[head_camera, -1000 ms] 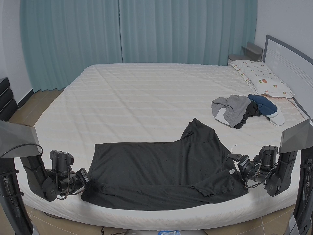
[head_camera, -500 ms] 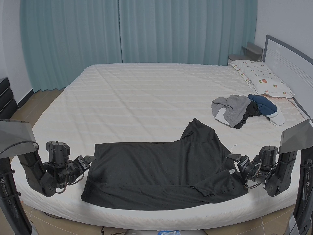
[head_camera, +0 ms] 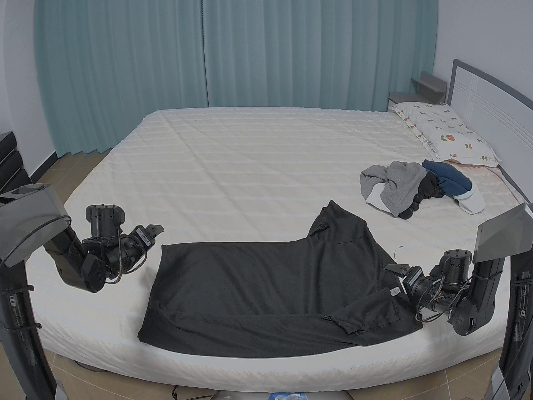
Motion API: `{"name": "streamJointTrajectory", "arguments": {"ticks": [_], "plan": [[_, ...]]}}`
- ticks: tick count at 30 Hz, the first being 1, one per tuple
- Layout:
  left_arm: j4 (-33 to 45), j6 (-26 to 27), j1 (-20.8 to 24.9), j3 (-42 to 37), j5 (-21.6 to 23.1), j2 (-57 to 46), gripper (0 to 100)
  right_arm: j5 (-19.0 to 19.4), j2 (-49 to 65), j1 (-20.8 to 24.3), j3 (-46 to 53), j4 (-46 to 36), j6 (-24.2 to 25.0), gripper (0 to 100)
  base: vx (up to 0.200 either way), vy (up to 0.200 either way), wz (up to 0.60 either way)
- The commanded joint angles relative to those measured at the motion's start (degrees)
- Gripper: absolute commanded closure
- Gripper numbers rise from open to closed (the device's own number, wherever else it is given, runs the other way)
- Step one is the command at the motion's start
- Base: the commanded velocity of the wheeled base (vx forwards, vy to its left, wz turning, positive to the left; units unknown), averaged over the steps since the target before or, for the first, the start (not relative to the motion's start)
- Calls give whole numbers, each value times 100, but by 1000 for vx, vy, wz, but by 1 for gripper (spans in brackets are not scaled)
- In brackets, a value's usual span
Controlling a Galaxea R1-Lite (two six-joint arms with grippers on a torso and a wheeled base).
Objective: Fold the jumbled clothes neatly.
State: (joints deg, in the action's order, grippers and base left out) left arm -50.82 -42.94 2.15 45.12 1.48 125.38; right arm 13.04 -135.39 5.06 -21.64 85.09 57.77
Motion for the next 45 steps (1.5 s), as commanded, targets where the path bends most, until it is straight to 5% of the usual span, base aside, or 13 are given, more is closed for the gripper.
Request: {"name": "streamJointTrajectory", "arguments": {"ticks": [1, 5, 16, 45], "plan": [[275, 66, -127, 858, 327, 839, 0, -4, -31, 13, 19, 25, -11, 0, 0, 0, 0], [450, 382, -258, 1605, 925, 1138, 0, 5, -31, 13, 19, 16, -20, 0, 0, 0, 0], [1171, 690, -355, 2933, 644, 1823, 0, 5, -31, 48, 37, 16, -29, 0, 0, 0, 0], [486, 602, -285, 2449, 1373, 1938, 0, -12, -111, 92, 37, 25, -108, 0, 0, 0, 0]]}}
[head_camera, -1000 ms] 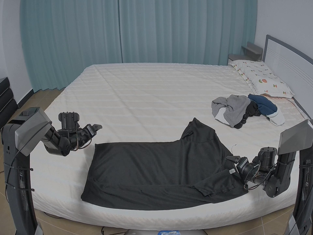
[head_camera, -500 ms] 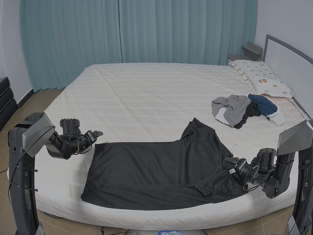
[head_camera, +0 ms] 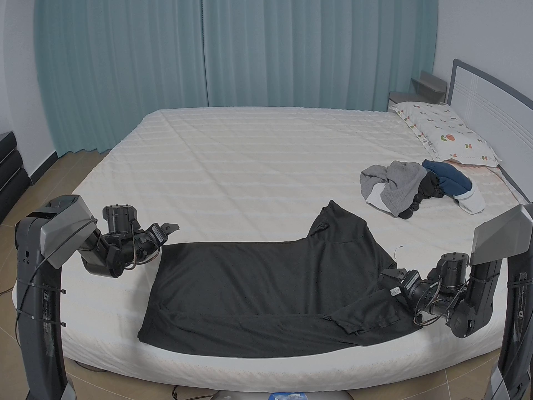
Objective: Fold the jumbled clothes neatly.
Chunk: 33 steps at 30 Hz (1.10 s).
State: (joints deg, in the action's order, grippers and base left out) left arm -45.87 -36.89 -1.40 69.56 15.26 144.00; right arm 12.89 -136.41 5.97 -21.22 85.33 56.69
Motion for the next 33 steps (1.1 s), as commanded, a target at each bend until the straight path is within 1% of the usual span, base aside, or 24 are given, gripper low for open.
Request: {"name": "streamJointTrajectory", "arguments": {"ticks": [1, 13, 14, 21, 23, 24, 25, 27, 29, 31, 33], "plan": [[-18, 6, 87, 14, -23, 111, 0, 3, -8, 0, -5, 1, 0, 0, 0, 0, 0], [-18, 15, 123, 40, -85, 164, 0, 3, -8, 0, -5, 1, 0, 0, 0, 0, 0], [-18, 15, 123, 40, -85, 164, 100, 3, -8, 0, -5, 1, 0, 0, 0, 0, 0], [-27, 24, 123, 23, -155, 155, 100, -5, 1, -8, -31, -8, -44, 0, 0, 0, 0], [-27, 15, 123, 23, -243, 146, 100, -5, 62, -8, -57, 1, -140, 0, 0, 0, 0], [-36, 6, 123, 23, -401, 129, 100, -32, 168, 9, -66, 18, -263, 0, 0, 0, 0], [-36, -11, 123, 23, -463, 120, 100, -40, 229, 18, -66, 36, -316, 0, 0, 0, 0], [-115, -205, 123, 14, -647, 111, 100, -76, 440, 88, -57, 45, -448, 0, 0, 0, 0], [-238, -424, 114, -13, -683, 102, 100, -93, 510, 106, -84, 36, -518, 0, 0, 0, 0], [-229, -504, 114, -39, -683, 58, 100, -93, 537, 97, -207, -8, -615, 0, 0, 0, 0], [-203, -539, 114, -74, -683, 6, 100, -93, 484, 88, -383, -70, -879, 0, 0, 0, 0]]}}
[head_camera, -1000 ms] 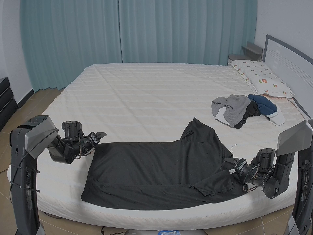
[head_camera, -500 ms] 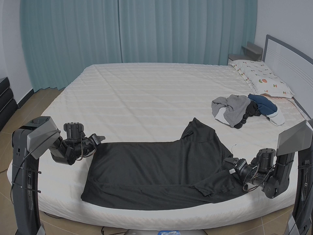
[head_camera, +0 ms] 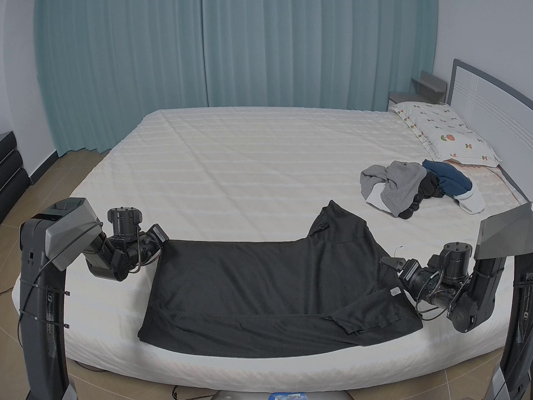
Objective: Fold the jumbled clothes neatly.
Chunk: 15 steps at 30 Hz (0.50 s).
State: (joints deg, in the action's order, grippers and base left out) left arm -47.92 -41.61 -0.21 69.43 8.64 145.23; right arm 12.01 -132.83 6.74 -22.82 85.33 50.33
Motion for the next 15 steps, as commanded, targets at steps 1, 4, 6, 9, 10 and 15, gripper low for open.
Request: {"name": "streamJointTrajectory", "arguments": {"ticks": [1, 4, 6, 9, 10, 15], "plan": [[-15, -76, -6, -96, -21, -126, 100, -5, 99, 11, -258, -131, -481, 0, 0, 0, 0], [-33, -76, -6, -140, -21, -153, 100, -76, 55, 47, -504, -324, -1430, 0, 0, 0, 0], [-33, -84, -6, -149, -29, -170, 100, -234, 90, 152, -777, -579, -1632, 0, 0, 0, 0], [-42, -172, -6, -149, -117, -170, 100, -533, 126, 258, -1691, -1529, -1729, 0, 0, 0, 0], [-42, -199, -6, -149, -152, -179, 100, -559, 117, 258, -1875, -1748, -1746, 0, 0, 0, 0], [-42, -295, -58, -157, -267, -311, 100, -621, -261, 258, -3457, -3225, -1966, 0, 0, 0, 0]]}}
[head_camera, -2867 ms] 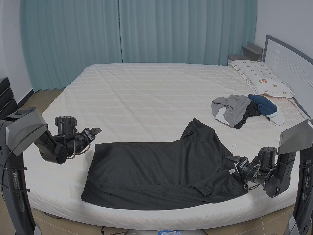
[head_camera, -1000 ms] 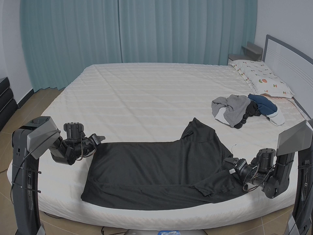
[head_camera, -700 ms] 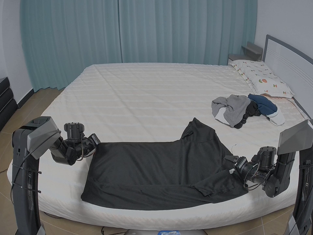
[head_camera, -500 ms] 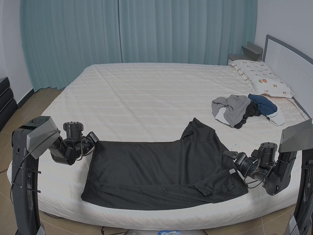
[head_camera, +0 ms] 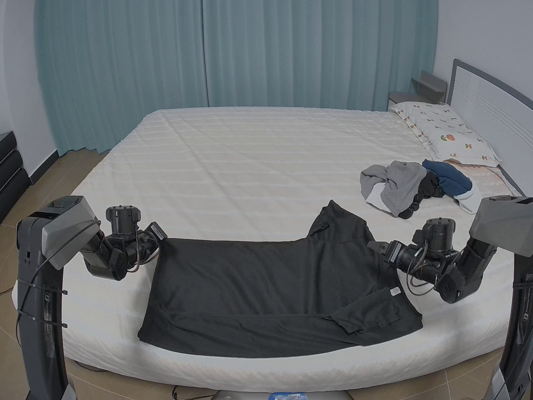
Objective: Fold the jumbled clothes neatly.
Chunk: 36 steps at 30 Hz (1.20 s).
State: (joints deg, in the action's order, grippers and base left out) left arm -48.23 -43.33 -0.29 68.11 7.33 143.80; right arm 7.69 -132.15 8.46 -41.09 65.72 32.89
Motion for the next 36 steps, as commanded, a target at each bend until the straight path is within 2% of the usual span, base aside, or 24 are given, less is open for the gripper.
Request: {"name": "streamJointTrajectory", "arguments": {"ticks": [1, 4, 9, 12, 18, 28, 35, 36], "plan": [[-11, -132, -50, -43, -153, -177, 100, -189, -400, 86, -1823, -1386, -239, 0, 0, 0, 0], [-29, -132, -94, -35, -293, -186, 100, -233, -672, 77, -2289, -1791, -345, 0, 0, 0, 0], [-29, -124, -129, -17, -478, -186, 100, -383, -909, 50, -2720, -1958, -380, 0, 0, 0, 0], [-29, -124, -138, -8, -574, -186, 100, -374, -901, 7, -2728, -2002, -380, 0, 0, 0, 0], [-29, -97, -182, -8, -785, -177, 100, -295, -909, -389, -2491, -2063, -292, 0, 0, 0, 0], [-29, -44, -173, 1, -952, -133, 100, 277, -927, -591, -2017, -1993, -266, 0, 0, 0, 0], [-29, -44, -173, 9, -952, -124, 100, 338, -989, -582, -1920, -2010, -266, 0, 0, 0, 0], [-29, -44, -173, 1, -952, -124, 100, 338, -1015, -582, -1929, -2002, -266, 100, 0, 0, 0]]}}
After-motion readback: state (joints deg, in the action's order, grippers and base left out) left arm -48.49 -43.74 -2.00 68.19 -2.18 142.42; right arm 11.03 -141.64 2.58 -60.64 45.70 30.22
